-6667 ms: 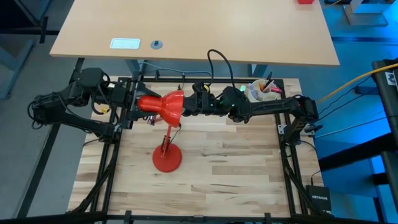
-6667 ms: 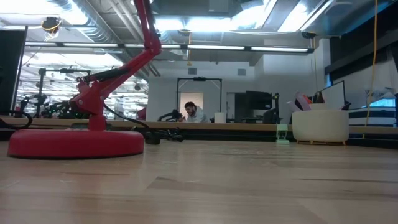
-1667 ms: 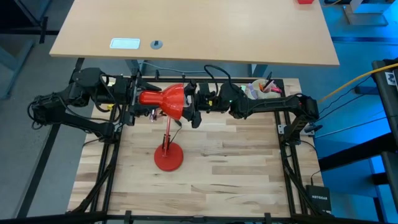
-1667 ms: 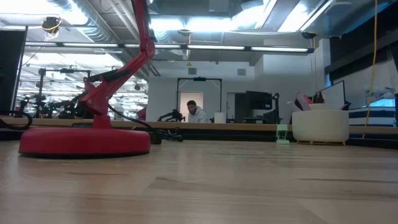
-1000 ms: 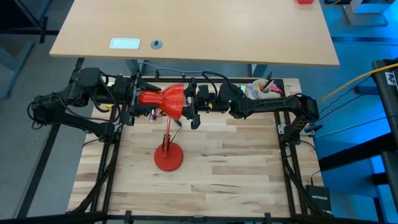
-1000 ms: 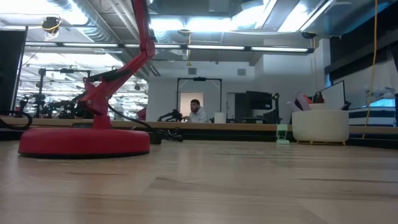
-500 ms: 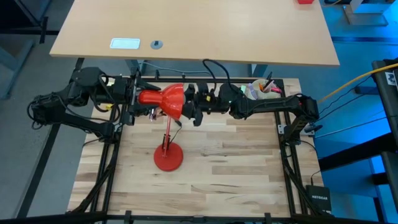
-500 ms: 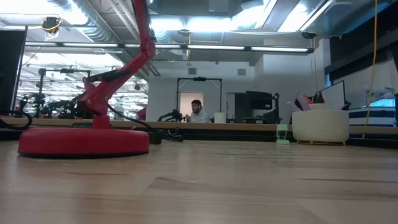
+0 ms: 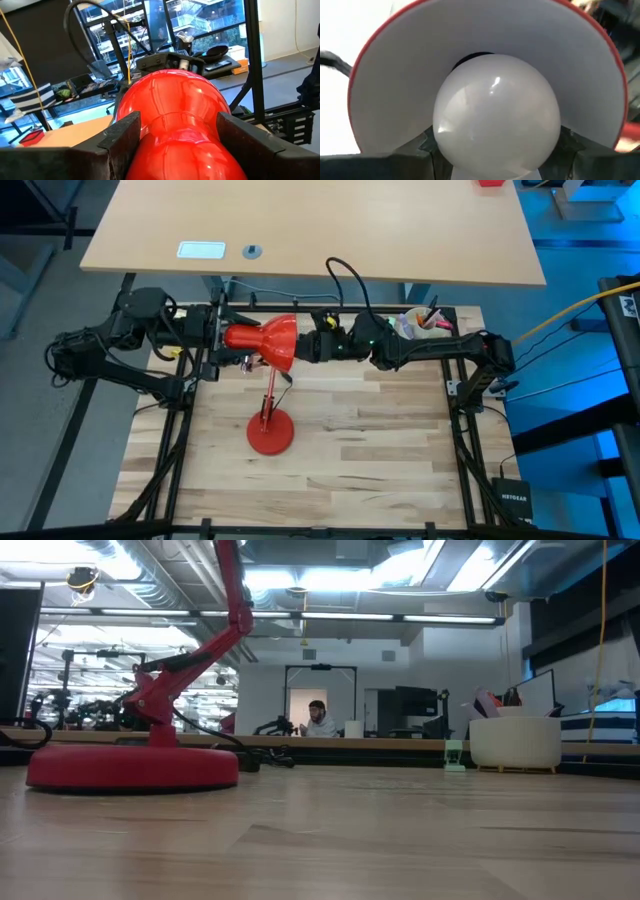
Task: Screw lightbulb
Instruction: Insert the white lightbulb into the red desk lamp
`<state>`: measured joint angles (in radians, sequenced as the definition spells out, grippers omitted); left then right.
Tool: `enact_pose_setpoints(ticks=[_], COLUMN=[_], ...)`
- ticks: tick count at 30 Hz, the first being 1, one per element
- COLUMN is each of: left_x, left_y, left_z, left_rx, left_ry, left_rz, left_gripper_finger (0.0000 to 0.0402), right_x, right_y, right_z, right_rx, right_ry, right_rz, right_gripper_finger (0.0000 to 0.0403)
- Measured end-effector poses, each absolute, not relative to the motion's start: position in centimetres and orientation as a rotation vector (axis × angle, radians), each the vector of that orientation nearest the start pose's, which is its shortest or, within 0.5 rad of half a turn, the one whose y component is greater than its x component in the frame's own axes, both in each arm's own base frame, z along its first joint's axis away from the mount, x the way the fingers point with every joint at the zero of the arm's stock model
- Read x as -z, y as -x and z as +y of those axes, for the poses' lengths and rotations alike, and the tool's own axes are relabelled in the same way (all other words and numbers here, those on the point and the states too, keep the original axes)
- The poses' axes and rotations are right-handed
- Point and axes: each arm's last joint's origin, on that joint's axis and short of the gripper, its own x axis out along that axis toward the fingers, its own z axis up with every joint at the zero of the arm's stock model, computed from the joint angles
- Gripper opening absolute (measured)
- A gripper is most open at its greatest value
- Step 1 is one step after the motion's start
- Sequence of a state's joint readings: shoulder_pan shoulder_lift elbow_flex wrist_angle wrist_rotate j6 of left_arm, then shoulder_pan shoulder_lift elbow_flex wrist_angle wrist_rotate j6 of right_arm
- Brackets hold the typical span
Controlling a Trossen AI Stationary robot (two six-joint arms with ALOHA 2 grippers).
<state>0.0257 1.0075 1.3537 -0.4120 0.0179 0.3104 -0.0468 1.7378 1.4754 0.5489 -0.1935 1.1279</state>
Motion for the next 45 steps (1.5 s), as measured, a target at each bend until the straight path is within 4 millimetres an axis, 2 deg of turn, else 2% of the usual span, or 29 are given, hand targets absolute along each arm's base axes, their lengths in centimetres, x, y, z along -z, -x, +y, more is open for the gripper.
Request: enact_pose_setpoints(ticks=[10,14,21,26,38,45], left_x=[-45.88,-45.86,-45.90,-45.90,-45.91,-45.91], left_y=[-18.68,-18.68,-18.73,-18.86,-18.87,-18.87], left_z=[0.42,0.42,0.44,0.45,0.45,0.45], left_rx=[0.006,0.006,0.001,0.000,-0.003,-0.004], left_ry=[-0.369,-0.370,-0.374,-0.366,-0.342,-0.322], left_rz=[0.071,0.072,0.068,0.063,0.059,0.058], left_gripper_finger=[0.0241,0.0239,0.0239,0.0238,0.0238,0.0238], right_x=[-38.57,-38.61,-39.01,-38.80,-38.86,-38.91], right_y=[-40.79,-40.78,-40.70,-40.78,-40.74,-40.73], right_z=[-1.25,-1.25,-1.29,-1.22,-1.10,-1.20], right_rx=[-0.363,-0.369,-0.410,-0.406,-0.438,-0.403], right_ry=[-1.445,-1.511,-1.446,-1.410,-1.396,-1.328], right_rz=[-0.091,-0.089,-0.171,-0.135,-0.114,-0.155], right_gripper_finger=[0.0219,0.0233,0.0271,0.0286,0.0289,0.0289])
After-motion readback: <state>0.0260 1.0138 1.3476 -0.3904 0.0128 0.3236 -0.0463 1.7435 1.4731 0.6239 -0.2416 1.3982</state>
